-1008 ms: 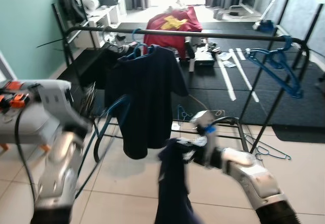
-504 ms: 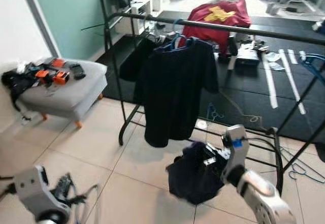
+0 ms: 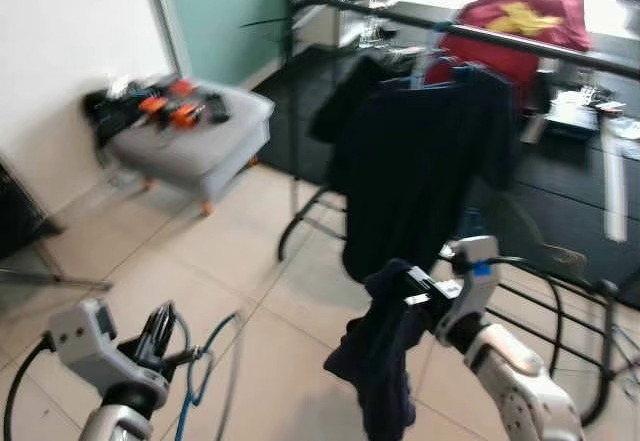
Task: Hang hanger
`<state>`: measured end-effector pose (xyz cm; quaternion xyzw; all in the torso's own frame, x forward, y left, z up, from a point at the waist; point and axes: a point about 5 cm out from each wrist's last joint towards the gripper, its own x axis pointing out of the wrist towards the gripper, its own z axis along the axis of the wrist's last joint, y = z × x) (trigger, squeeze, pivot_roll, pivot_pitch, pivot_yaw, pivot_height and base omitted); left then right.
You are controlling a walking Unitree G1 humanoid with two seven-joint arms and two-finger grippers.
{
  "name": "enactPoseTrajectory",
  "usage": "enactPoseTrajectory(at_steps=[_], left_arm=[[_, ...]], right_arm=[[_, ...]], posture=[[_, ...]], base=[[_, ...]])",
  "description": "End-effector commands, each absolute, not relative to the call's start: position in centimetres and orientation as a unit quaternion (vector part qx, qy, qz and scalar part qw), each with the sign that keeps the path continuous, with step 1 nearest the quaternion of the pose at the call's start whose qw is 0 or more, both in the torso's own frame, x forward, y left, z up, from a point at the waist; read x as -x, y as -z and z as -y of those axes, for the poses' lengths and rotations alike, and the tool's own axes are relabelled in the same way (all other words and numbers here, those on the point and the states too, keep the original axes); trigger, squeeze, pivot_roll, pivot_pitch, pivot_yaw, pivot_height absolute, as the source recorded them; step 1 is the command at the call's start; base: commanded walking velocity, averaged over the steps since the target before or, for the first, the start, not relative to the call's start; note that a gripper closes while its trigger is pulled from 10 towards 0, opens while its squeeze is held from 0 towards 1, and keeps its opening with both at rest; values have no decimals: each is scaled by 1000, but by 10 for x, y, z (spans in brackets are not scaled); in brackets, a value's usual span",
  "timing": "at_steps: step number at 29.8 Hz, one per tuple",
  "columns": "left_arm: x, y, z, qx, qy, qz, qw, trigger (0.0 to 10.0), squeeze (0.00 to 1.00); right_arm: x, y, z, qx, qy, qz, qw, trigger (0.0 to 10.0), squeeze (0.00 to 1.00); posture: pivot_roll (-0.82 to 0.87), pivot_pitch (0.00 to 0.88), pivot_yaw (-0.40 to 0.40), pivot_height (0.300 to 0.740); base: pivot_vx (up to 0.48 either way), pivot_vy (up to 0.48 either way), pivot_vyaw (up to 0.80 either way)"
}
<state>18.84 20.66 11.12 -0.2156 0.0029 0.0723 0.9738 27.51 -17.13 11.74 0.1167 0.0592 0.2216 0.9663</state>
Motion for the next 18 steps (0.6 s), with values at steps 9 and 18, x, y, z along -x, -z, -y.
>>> enactPoseTrajectory(at_steps=[9,18], left_arm=[[-183,-109,-209,221,-77,-13,972,10000,0],[-184,-112,-206,224,-67,-15,972,10000,0]], right_arm=[[-273,-119,171,-138,-230,-60,961,10000,0],[-274,-121,175,-155,-230,-64,959,10000,0]], posture=[[-39,111,-16,740],[-43,113,-19,740]], base=[[0,0,769],[0,0,766]])
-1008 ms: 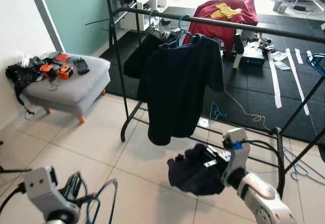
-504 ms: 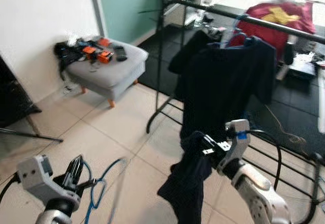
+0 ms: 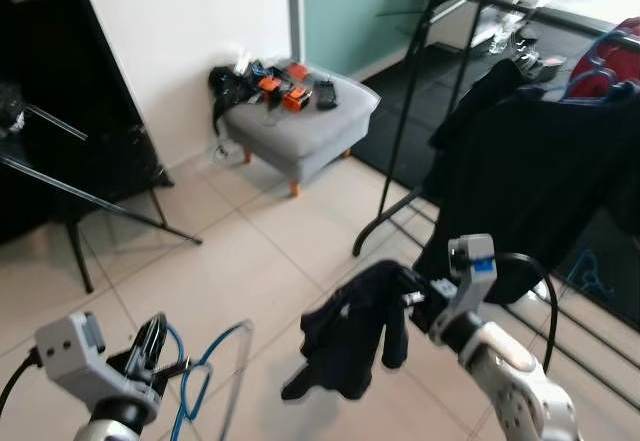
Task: Hang hanger
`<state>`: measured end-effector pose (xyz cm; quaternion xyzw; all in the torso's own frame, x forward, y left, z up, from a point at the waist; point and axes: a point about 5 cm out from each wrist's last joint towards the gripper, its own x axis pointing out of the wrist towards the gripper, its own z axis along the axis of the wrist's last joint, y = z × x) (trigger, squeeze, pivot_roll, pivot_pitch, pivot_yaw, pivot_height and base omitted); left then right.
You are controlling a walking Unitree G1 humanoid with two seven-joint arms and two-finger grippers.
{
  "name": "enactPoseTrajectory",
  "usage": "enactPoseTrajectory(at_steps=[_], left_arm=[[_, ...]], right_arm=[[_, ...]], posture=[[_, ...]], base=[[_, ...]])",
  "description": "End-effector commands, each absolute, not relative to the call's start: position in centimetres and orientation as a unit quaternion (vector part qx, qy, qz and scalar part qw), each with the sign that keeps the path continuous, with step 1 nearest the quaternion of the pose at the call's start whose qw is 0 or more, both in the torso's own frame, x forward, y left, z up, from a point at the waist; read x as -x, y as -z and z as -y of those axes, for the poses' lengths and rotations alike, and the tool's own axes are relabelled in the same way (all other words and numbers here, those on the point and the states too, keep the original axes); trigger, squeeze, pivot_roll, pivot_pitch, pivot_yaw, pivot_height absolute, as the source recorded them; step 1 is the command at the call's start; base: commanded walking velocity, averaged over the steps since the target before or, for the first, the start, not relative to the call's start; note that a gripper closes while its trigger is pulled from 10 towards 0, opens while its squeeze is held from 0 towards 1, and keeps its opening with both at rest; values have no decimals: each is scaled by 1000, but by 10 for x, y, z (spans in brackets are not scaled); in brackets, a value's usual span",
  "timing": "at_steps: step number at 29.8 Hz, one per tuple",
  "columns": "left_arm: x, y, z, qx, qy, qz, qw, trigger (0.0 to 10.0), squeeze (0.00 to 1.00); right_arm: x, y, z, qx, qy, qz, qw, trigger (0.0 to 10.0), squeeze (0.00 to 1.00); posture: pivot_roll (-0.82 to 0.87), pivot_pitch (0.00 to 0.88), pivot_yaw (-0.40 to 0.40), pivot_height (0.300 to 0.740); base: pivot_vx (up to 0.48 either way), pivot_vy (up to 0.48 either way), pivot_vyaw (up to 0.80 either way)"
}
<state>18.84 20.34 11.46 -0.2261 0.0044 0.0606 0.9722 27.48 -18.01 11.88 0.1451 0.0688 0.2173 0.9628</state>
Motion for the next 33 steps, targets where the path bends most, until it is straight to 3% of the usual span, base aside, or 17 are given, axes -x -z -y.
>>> enactPoseTrajectory(at_steps=[1,17,22,33], left_arm=[[-185,-113,-206,223,-65,-14,973,10000,0],[-193,-134,-198,184,-47,23,981,10000,0],[-191,-124,-211,186,-76,16,979,10000,0],[-198,-95,-212,180,-83,-30,980,10000,0]], right_arm=[[-275,-122,175,-156,-229,-64,959,10000,0],[-293,-123,168,-176,-237,-63,953,10000,0],[-304,-123,153,-181,-251,-60,949,10000,0],[-306,-95,152,-170,-255,-102,946,10000,0]], posture=[[-44,112,-20,740],[17,67,-38,740],[37,60,-49,740],[27,0,-42,740]], base=[[0,0,763],[0,0,756],[0,0,750],[0,0,750]])
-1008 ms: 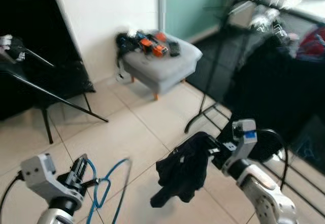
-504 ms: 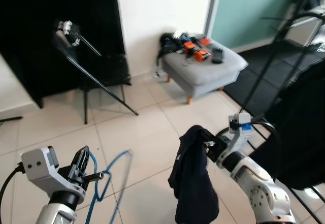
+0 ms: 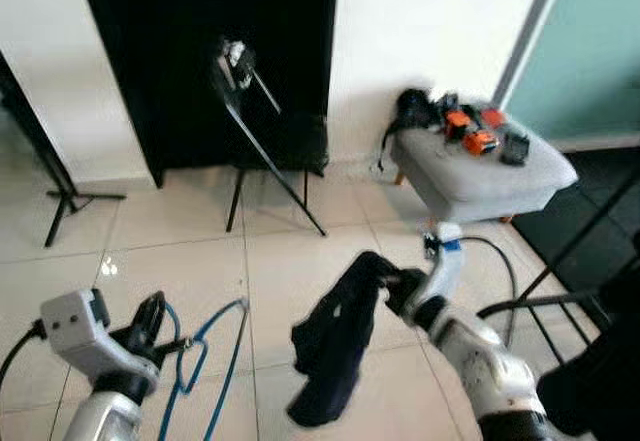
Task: Hang hanger
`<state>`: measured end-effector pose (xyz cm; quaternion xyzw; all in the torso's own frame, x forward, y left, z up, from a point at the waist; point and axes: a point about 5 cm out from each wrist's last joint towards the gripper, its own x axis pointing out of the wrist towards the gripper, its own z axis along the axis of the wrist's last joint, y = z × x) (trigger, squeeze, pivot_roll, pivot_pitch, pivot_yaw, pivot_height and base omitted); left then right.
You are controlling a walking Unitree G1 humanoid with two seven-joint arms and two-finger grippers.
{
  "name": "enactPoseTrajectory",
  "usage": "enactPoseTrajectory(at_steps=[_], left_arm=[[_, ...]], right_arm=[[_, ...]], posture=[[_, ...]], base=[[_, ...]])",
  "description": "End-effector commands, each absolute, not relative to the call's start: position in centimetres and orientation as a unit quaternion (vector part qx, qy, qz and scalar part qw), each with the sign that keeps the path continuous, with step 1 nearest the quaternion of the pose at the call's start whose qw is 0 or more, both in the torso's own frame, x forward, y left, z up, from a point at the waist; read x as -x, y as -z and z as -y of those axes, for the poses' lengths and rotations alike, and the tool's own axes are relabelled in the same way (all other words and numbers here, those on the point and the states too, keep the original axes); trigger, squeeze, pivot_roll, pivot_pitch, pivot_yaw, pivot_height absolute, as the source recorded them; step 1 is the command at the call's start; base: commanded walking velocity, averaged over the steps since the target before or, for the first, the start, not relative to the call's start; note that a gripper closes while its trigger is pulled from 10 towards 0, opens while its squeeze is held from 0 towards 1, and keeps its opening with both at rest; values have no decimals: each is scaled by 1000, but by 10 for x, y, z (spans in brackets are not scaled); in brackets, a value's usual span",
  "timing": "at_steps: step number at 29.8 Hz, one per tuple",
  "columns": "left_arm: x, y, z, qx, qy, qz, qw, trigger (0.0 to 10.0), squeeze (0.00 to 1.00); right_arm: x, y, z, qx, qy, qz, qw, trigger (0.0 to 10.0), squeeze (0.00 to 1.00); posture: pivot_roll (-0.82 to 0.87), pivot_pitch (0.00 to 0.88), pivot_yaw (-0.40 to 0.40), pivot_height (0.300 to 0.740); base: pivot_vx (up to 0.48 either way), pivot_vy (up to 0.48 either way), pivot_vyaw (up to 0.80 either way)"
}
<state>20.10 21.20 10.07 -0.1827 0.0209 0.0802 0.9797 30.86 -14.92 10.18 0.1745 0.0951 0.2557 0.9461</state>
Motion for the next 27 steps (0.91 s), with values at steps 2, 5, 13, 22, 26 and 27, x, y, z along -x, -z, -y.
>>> enactPoseTrajectory(at_steps=[2,5,13,22,26,27], left_arm=[[-195,-92,-213,191,-85,-28,977,10000,0],[-193,-94,-214,202,-85,-17,976,10000,0],[-188,-81,-219,209,-99,-20,973,10000,0],[-191,-85,-206,213,-102,-2,972,10000,0],[-192,-92,-203,210,-98,11,973,10000,0],[-191,-94,-204,209,-98,13,973,10000,0]], right_arm=[[-304,-93,151,-173,-262,-102,944,10000,0],[-304,-94,151,-182,-267,-97,941,10000,0],[-301,-82,145,-195,-279,-107,934,10000,0],[-301,-81,161,-163,-272,-118,941,10000,0],[-305,-86,162,-163,-276,-115,940,10000,0],[-305,-89,161,-170,-277,-110,939,10000,0]], posture=[[42,0,-59,740],[33,0,-71,740],[108,0,-111,740],[52,0,-131,740],[28,0,-115,740],[32,0,-115,740]], base=[[0,0,750],[0,0,750],[0,0,750],[0,0,750],[0,0,750],[0,0,750]])
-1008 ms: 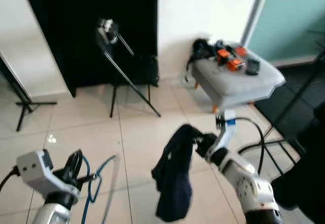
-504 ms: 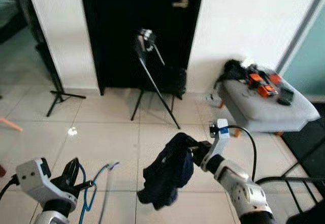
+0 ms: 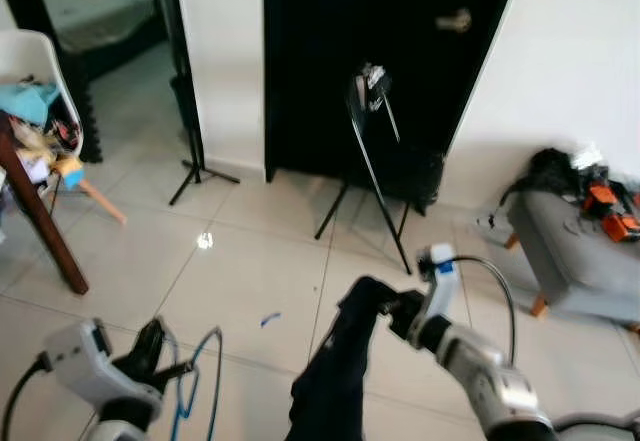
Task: Hang hanger
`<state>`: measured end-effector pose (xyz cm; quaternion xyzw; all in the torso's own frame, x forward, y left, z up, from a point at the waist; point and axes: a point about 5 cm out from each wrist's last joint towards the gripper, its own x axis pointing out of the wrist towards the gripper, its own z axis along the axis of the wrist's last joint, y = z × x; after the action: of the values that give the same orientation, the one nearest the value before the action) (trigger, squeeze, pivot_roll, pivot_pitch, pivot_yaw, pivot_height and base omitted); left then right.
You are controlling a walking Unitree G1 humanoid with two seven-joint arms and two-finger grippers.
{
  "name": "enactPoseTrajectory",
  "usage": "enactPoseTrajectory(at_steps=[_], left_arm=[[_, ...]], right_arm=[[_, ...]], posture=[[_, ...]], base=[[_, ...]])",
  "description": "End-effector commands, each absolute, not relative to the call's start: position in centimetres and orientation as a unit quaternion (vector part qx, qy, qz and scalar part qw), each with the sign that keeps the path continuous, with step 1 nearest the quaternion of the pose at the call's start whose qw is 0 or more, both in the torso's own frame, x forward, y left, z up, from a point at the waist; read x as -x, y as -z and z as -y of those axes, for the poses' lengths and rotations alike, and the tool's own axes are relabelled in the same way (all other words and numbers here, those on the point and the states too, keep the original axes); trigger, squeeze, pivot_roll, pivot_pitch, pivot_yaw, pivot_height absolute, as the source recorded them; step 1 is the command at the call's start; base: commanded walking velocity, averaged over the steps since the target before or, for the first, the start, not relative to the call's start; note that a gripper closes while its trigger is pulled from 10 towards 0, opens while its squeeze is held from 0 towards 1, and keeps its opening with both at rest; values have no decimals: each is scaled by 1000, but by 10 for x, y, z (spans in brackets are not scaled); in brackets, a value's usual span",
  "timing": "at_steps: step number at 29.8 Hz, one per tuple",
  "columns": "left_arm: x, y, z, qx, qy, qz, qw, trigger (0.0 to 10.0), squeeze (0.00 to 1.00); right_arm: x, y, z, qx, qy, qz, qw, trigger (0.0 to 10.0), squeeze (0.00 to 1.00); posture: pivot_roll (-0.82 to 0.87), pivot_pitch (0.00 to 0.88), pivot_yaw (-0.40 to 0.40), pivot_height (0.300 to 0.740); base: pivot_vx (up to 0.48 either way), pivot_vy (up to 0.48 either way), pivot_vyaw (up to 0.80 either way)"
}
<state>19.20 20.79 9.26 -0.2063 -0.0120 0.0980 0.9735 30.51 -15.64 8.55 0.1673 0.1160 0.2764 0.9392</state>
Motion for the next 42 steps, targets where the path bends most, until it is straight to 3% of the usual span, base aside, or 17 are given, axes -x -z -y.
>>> enactPoseTrajectory(at_steps=[1,12,26,42], left_arm=[[-190,-95,-206,210,-97,14,973,10000,0],[-188,-103,-208,190,-80,6,978,10000,0],[-177,-111,-210,163,-61,-2,985,10000,0],[-170,-118,-214,123,-97,-1,988,10000,0]], right_arm=[[-305,-91,160,-171,-275,-106,940,10000,0],[-300,-101,159,-176,-281,-91,939,10000,0],[-299,-113,160,-152,-299,-82,938,10000,0],[-290,-119,152,-134,-359,-80,920,10000,0]], posture=[[23,0,-115,740],[21,15,-107,740],[30,45,-79,740],[44,65,-79,740]], base=[[0,0,725],[0,0,522],[463,0,0],[480,0,720]])
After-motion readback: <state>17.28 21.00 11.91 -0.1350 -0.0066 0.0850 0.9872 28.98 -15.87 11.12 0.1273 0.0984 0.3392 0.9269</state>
